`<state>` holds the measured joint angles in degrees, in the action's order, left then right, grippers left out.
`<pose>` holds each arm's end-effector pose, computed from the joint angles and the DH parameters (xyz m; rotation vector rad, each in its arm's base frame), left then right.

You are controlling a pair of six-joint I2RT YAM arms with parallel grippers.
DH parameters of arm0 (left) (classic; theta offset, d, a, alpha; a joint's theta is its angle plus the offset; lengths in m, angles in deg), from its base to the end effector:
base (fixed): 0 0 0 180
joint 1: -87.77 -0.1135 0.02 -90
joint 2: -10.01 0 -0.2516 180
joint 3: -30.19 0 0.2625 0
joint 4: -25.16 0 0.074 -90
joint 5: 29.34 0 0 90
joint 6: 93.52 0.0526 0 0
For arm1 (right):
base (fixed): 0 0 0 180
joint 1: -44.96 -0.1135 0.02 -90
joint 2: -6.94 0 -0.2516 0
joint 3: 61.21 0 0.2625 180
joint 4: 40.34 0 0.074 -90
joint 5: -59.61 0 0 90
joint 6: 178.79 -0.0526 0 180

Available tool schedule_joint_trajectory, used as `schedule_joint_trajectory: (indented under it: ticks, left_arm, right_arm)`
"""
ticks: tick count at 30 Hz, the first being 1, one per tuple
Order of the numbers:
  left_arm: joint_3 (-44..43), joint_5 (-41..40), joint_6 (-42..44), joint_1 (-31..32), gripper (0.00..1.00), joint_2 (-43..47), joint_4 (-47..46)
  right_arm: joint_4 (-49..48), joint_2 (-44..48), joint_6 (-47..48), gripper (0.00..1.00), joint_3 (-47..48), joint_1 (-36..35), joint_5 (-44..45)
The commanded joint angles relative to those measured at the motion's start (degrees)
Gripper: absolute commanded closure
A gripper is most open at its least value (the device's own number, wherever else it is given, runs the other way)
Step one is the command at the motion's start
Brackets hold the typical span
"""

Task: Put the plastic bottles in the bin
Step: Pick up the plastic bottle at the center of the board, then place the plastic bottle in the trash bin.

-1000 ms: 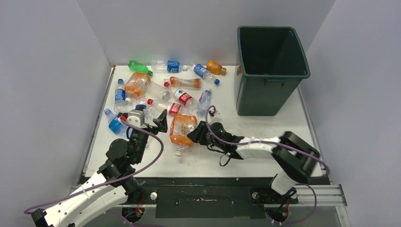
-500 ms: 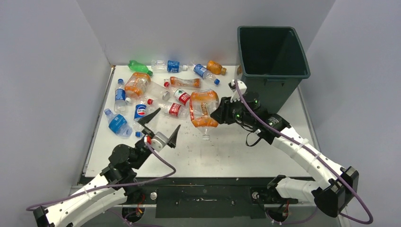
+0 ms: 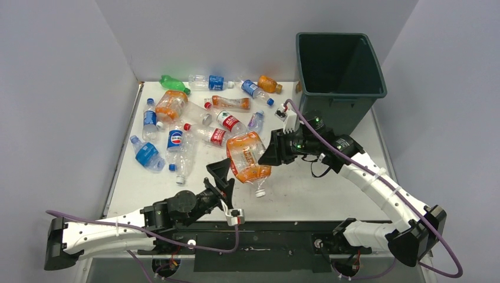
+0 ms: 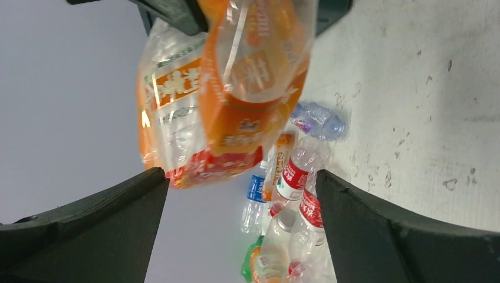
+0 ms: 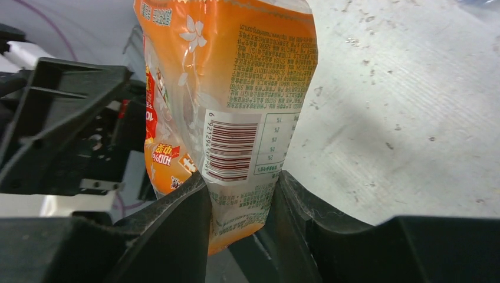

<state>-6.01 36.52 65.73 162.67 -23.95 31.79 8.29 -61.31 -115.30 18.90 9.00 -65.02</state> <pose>0.0716 -0.1829 0.2550 1.4393 0.8020 0.2714 0.2072 0.1872 0.3309 -0.5597 2.3128 1.2376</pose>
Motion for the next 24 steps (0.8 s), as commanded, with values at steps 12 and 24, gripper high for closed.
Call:
schedule_joint_trajectory:
  ticks: [12,24]
  left_arm:
    - [-4.8,-2.6,12.5,3.0,0.00,-6.0,-2.9]
    - [-4.7,-7.1,15.0,5.0,0.46,-11.5,-11.3]
  right_arm:
    - [-9.7,-0.1,-8.8,0.95,-4.7,0.4,-12.1]
    - [-10.6,0.0,-9.7,0.95,-5.4,0.4,-12.6]
